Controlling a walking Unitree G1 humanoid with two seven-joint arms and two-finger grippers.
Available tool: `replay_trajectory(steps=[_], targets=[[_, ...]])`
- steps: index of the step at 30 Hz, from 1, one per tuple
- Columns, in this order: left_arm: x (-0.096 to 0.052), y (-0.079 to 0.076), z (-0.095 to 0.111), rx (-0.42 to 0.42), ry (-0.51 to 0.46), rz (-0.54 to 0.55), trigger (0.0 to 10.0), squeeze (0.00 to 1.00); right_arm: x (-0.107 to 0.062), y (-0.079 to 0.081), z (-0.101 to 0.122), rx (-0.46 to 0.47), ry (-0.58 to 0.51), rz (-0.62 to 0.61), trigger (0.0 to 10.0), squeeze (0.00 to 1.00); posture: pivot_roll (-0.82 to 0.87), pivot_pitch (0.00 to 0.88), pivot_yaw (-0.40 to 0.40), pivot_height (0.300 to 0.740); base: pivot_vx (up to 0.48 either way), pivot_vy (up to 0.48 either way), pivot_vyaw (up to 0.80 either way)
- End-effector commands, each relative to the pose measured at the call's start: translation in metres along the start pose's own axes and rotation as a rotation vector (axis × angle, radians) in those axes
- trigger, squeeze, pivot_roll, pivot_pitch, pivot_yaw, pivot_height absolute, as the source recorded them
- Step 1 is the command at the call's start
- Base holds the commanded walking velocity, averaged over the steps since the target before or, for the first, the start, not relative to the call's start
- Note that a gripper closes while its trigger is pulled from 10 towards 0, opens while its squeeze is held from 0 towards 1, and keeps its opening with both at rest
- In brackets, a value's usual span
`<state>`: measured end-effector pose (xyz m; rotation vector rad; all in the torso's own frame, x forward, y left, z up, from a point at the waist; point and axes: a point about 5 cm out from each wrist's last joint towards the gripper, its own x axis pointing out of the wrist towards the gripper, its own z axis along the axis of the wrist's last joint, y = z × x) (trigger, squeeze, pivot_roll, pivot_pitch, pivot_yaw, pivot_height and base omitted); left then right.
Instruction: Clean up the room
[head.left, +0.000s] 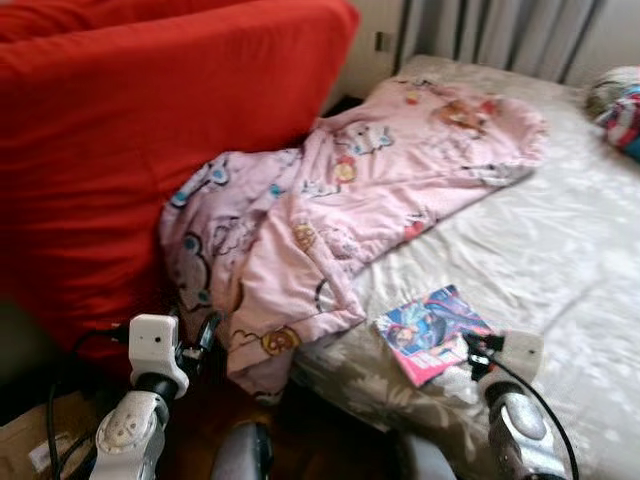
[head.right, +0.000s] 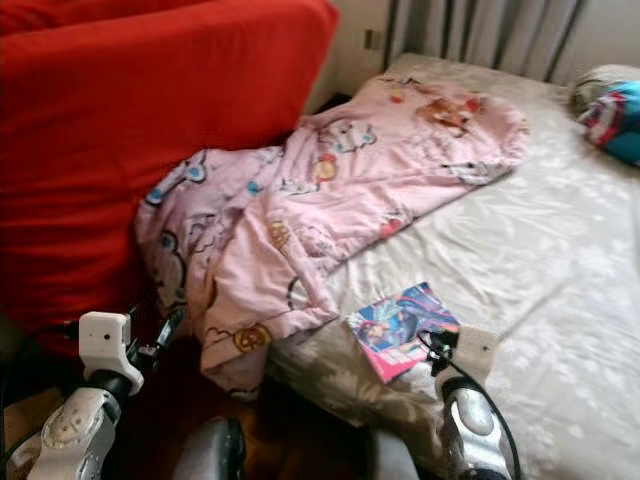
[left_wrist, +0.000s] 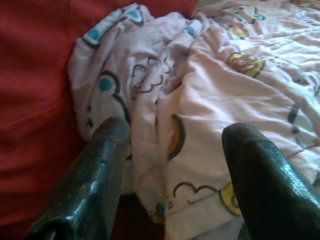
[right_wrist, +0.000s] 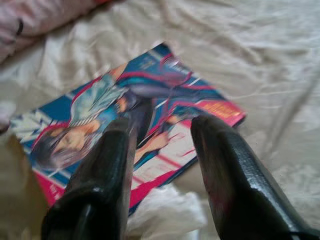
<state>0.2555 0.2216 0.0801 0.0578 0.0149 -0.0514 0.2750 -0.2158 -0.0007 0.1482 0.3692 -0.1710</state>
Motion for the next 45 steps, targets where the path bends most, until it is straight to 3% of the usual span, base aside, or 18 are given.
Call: replay_trajectory(steps=[1, 9, 10, 11, 17, 18, 19, 26, 38, 39, 40, 41, 42, 43, 45], targets=[[0.002, 0.001, 0.001, -0.010, 0.007, 0.012, 10.0, 0.00, 0.000, -0.001, -0.005, -0.033, 0.039, 0.004, 10.0, 0.00, 0.06, 0.178, -0.029, 0.609, 0.000, 0.000, 0.00], [0.006, -0.006, 0.008, -0.016, -0.002, -0.014, 10.0, 0.00, 0.007, 0.005, 0.000, -0.031, 0.067, 0.011, 10.0, 0.00, 0.08, 0.212, -0.011, 0.609, 0.000, 0.000, 0.00], [0.006, -0.007, 0.008, -0.018, -0.002, -0.016, 10.0, 0.00, 0.008, 0.005, 0.001, -0.031, 0.071, 0.011, 10.0, 0.13, 0.08, 0.217, -0.006, 0.609, 0.000, 0.000, 0.00], [0.005, -0.008, 0.008, -0.020, 0.004, -0.025, 10.0, 0.00, 0.010, 0.005, 0.001, -0.040, 0.089, 0.001, 10.0, 1.00, 0.08, 0.224, 0.001, 0.609, 0.000, 0.000, 0.00], [0.000, -0.010, 0.006, -0.018, 0.020, -0.042, 10.0, 0.00, 0.012, 0.004, 0.003, -0.056, 0.117, -0.044, 10.0, 1.00, 0.09, 0.241, 0.011, 0.609, 0.000, 0.000, 0.00], [0.000, -0.010, 0.006, -0.017, 0.023, -0.044, 10.0, 0.00, 0.013, 0.003, 0.003, -0.055, 0.122, -0.053, 10.0, 0.84, 0.09, 0.244, 0.010, 0.609, 0.000, 0.000, 0.00], [0.000, -0.010, 0.006, -0.017, 0.025, -0.046, 10.0, 0.00, 0.013, 0.003, 0.003, -0.046, 0.123, -0.063, 10.0, 0.00, 0.09, 0.249, 0.011, 0.609, 0.000, 0.000, 0.00], [-0.006, -0.010, 0.004, -0.016, 0.043, -0.047, 10.0, 0.00, 0.014, 0.004, 0.005, 0.042, 0.110, -0.075, 10.0, 0.00, 0.09, 0.257, 0.011, 0.609, 0.000, 0.000, 0.00], [-0.011, -0.010, 0.000, -0.005, 0.071, -0.055, 10.0, 0.00, 0.010, 0.003, -0.007, 0.060, 0.163, -0.101, 10.0, 0.00, 0.09, 0.259, 0.017, 0.609, 0.000, 0.000, 0.00], [-0.011, -0.010, 0.000, -0.004, 0.072, -0.055, 10.0, 0.00, 0.010, 0.003, -0.007, 0.061, 0.162, -0.103, 7.6, 0.00, 0.09, 0.259, 0.017, 0.609, 0.000, 0.000, 0.00], [-0.012, -0.010, 0.000, -0.001, 0.073, -0.057, 10.0, 0.00, 0.010, 0.003, -0.007, 0.065, 0.162, -0.105, 3.8, 0.00, 0.09, 0.259, 0.017, 0.609, 0.000, 0.000, 0.00], [-0.012, -0.010, 0.000, 0.000, 0.074, -0.057, 10.0, 0.00, 0.010, 0.003, -0.007, 0.068, 0.162, -0.106, 2.6, 0.00, 0.10, 0.256, 0.017, 0.609, 0.000, 0.000, 0.00], [-0.011, -0.010, 0.000, 0.001, 0.074, -0.057, 10.0, 0.00, 0.010, 0.003, -0.007, 0.070, 0.162, -0.105, 2.6, 0.00, 0.10, 0.256, 0.017, 0.609, 0.000, 0.000, 0.00], [-0.011, -0.009, 0.000, 0.002, 0.075, -0.057, 10.0, 0.00, 0.010, 0.003, -0.007, 0.071, 0.167, -0.105, 0.0, 0.00, 0.10, 0.256, 0.017, 0.609, 0.000, 0.000, 0.00], [-0.012, -0.009, 0.000, 0.003, 0.078, -0.057, 10.0, 0.00, 0.009, 0.003, -0.010, 0.060, 0.187, -0.107, 0.0, 0.00, 0.10, 0.259, 0.019, 0.609, 0.000, 0.000, 0.00]])
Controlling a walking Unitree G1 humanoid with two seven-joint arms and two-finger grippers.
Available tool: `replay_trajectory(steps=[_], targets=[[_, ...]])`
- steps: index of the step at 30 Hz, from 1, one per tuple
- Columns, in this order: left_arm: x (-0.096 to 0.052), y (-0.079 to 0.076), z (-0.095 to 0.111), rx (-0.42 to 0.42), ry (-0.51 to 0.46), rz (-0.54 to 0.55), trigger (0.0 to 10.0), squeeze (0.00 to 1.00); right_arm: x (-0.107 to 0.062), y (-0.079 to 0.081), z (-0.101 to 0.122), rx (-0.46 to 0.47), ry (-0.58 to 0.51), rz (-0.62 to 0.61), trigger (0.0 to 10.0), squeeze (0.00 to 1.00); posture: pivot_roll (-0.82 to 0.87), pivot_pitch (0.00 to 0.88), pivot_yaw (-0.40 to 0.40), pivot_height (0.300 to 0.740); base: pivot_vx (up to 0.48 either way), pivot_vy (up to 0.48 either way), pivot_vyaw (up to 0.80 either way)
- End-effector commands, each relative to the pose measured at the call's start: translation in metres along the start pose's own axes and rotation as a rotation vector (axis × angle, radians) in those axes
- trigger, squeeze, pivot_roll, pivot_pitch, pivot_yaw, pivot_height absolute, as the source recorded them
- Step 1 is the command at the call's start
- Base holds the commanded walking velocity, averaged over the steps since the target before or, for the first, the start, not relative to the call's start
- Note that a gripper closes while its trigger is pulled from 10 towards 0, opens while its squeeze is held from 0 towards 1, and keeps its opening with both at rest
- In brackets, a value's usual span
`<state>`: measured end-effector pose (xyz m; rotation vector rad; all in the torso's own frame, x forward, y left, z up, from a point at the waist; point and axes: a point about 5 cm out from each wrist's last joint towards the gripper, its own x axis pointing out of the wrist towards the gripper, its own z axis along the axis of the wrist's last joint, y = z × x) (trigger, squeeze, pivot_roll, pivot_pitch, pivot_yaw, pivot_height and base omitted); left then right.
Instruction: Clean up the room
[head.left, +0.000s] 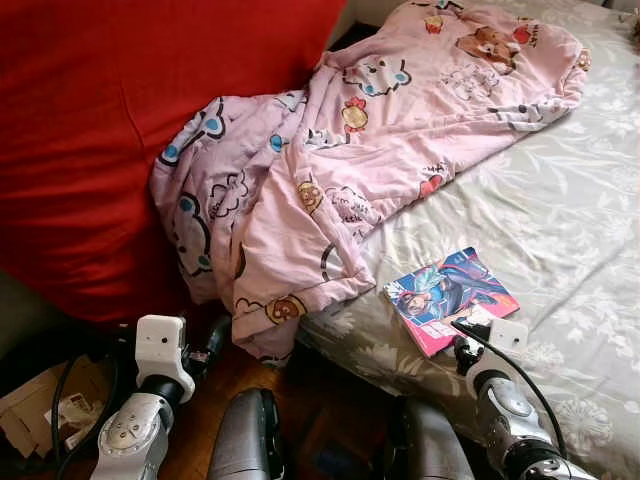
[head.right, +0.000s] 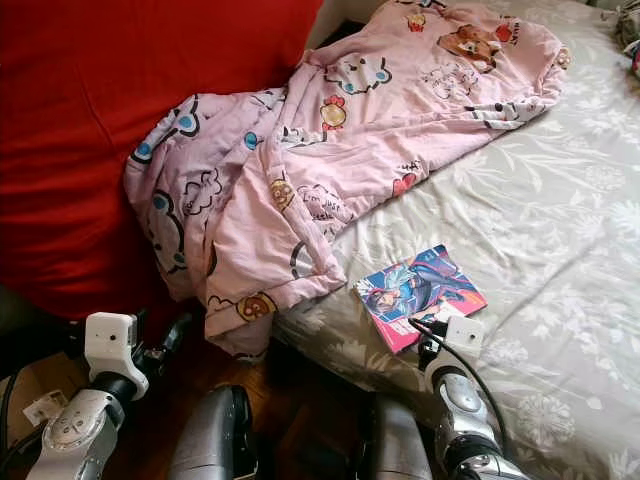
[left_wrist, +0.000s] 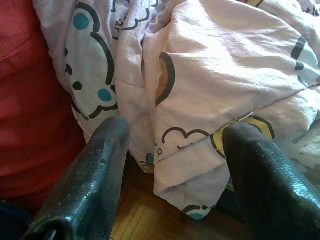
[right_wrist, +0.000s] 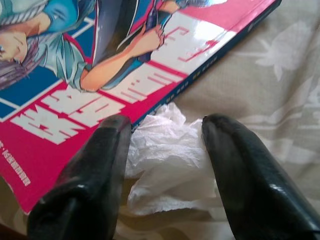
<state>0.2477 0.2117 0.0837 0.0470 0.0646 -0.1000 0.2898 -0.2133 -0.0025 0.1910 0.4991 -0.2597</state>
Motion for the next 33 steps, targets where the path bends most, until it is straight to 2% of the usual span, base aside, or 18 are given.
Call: replay_trajectory(steps=[1, 15, 28, 33], targets=[[-0.0045, 0.0007, -0.0045, 0.014, 0.033, -0.006, 10.0, 0.00, -0.0031, -0.0035, -0.0140, 0.010, 0.062, -0.020, 0.0, 0.00, 0.10, 0.259, 0.019, 0.609, 0.000, 0.000, 0.00], [-0.0044, -0.0001, -0.0042, 0.004, 0.044, -0.012, 10.0, 0.00, -0.0054, -0.0036, -0.0233, -0.010, 0.109, -0.032, 0.0, 0.00, 0.10, 0.259, 0.026, 0.609, 0.000, 0.000, 0.00], [-0.0025, -0.0002, -0.0051, 0.006, 0.049, -0.007, 10.0, 0.00, -0.0042, 0.0004, -0.0197, 0.003, 0.092, -0.021, 0.0, 0.00, 0.10, 0.242, 0.024, 0.609, 0.000, 0.000, 0.00], [0.0027, -0.0015, -0.0108, -0.003, 0.053, 0.004, 10.0, 0.00, -0.0048, 0.0025, -0.0193, 0.014, 0.067, -0.009, 0.0, 0.00, 0.09, 0.203, 0.005, 0.609, 0.000, 0.000, 0.00]])
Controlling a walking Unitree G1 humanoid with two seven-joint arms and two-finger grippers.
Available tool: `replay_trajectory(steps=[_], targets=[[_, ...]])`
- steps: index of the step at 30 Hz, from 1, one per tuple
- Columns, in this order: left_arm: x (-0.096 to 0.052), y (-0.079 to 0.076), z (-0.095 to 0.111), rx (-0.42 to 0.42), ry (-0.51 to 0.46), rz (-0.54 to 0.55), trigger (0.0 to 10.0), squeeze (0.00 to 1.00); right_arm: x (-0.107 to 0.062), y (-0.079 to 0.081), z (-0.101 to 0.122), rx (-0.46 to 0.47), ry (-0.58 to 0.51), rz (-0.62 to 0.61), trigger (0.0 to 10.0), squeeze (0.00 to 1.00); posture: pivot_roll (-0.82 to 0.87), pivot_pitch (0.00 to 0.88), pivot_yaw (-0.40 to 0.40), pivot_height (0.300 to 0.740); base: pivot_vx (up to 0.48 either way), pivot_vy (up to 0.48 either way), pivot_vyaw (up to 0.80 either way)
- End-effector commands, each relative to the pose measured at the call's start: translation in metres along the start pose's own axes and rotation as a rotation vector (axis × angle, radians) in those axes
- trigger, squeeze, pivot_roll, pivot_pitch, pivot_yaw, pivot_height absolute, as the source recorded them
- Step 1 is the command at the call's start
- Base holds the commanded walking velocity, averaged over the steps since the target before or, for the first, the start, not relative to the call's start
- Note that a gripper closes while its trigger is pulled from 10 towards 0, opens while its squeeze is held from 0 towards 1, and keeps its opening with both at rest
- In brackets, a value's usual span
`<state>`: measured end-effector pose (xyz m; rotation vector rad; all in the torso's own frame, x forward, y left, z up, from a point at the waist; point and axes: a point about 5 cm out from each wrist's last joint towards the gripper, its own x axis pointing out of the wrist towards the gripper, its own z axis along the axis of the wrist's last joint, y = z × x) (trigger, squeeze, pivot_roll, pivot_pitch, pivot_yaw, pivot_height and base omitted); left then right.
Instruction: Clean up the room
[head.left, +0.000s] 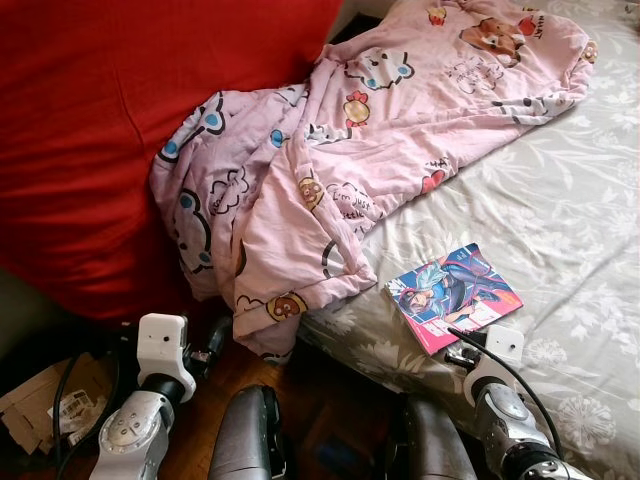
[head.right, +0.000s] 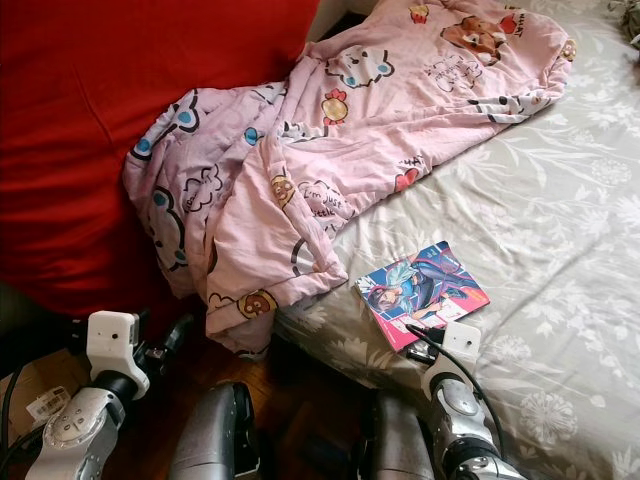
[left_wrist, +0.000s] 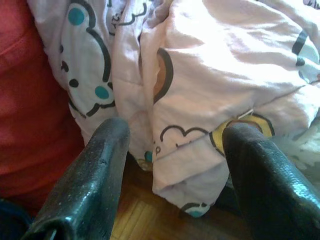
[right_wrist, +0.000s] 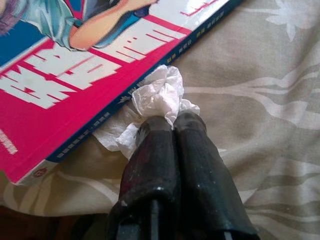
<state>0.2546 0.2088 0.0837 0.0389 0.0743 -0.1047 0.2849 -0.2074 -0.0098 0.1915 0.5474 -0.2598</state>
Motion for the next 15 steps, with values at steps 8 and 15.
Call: replay_trajectory(steps=[8, 15], targets=[[0.006, 0.006, -0.025, -0.021, 0.068, 0.053, 10.0, 0.00, -0.005, 0.001, 0.005, 0.013, -0.134, 0.057, 0.0, 0.00, 0.03, 0.097, -0.013, 0.609, 0.000, 0.000, 0.00], [0.014, 0.017, -0.042, -0.056, 0.100, 0.144, 10.0, 0.00, -0.024, -0.022, 0.003, -0.010, -0.323, 0.060, 0.0, 0.00, -0.01, 0.000, -0.037, 0.609, 0.000, 0.000, 0.00]])
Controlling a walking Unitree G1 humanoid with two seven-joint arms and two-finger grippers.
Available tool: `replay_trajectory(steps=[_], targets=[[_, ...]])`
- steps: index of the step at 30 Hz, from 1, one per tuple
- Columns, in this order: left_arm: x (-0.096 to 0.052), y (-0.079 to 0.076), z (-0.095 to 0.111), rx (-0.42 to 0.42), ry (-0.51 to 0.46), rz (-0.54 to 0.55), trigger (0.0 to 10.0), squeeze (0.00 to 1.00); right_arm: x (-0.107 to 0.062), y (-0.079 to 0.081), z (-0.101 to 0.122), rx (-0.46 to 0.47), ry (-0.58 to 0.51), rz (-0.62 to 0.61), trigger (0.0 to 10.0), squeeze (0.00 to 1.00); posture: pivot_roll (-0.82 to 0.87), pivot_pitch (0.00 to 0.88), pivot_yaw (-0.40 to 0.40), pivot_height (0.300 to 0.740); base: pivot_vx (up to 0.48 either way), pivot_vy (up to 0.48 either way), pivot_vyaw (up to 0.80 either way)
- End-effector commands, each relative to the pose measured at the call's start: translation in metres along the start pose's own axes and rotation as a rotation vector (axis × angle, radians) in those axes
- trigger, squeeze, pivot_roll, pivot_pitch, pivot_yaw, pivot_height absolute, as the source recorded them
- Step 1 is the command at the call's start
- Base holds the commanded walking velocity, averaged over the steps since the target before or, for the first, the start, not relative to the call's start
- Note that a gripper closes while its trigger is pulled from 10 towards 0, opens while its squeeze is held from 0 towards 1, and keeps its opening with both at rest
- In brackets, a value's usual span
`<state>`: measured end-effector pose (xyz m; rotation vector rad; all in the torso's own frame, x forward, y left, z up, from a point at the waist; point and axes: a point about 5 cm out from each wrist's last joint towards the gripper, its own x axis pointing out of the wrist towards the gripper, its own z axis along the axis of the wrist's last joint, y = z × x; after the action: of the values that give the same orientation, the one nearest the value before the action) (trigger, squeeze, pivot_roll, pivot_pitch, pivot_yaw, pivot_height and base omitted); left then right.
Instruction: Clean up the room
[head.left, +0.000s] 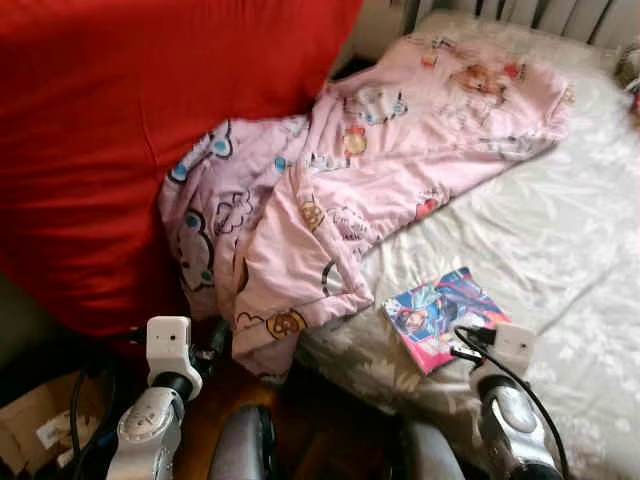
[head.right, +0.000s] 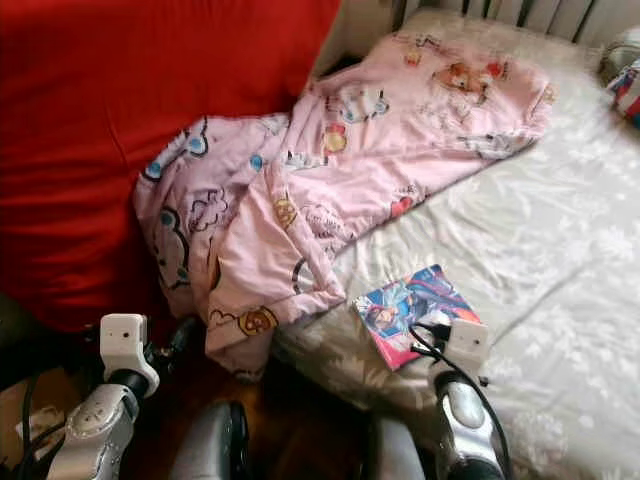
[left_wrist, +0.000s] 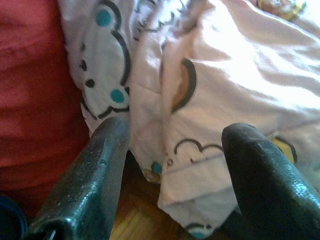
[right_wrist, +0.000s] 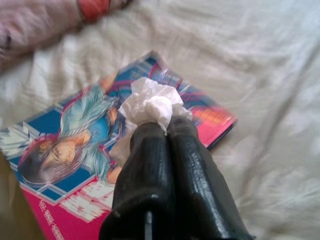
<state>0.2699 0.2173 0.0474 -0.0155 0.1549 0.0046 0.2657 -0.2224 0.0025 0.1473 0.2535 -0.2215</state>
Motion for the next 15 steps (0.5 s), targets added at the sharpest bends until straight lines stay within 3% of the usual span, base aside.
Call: replay_trajectory(steps=[1, 2, 3, 4, 8, 15], targets=[[-0.002, 0.009, -0.006, 0.006, 0.018, 0.039, 10.0, 0.00, -0.005, -0.004, 0.000, 0.008, -0.031, 0.001, 0.0, 0.00, -0.01, 0.000, -0.037, 0.609, 0.000, 0.000, 0.00], [-0.002, 0.009, -0.006, 0.006, 0.018, 0.039, 10.0, 0.00, -0.005, -0.004, 0.000, 0.008, -0.031, 0.001, 0.0, 0.00, -0.01, 0.000, -0.037, 0.609, 0.000, 0.000, 0.00], [-0.001, 0.015, -0.009, 0.013, 0.027, 0.061, 10.0, 0.00, -0.010, -0.004, 0.000, -0.017, -0.053, 0.024, 9.6, 0.00, -0.02, 0.000, -0.038, 0.609, 0.000, 0.000, 0.00], [-0.001, 0.018, -0.012, 0.018, 0.037, 0.069, 10.0, 0.00, -0.010, -0.004, 0.000, -0.031, -0.055, 0.040, 10.0, 0.00, -0.02, 0.000, -0.039, 0.609, 0.000, 0.000, 0.00], [-0.003, 0.023, -0.030, 0.019, 0.108, 0.092, 10.0, 0.00, -0.010, -0.006, -0.007, -0.048, -0.005, 0.053, 10.0, 0.00, -0.03, 0.000, -0.033, 0.609, 0.000, 0.000, 0.00], [-0.003, 0.021, -0.042, 0.001, 0.155, 0.108, 10.0, 0.00, -0.010, -0.006, -0.017, -0.042, 0.068, 0.062, 10.0, 0.00, -0.02, 0.000, -0.028, 0.623, 0.000, 0.000, 0.00]])
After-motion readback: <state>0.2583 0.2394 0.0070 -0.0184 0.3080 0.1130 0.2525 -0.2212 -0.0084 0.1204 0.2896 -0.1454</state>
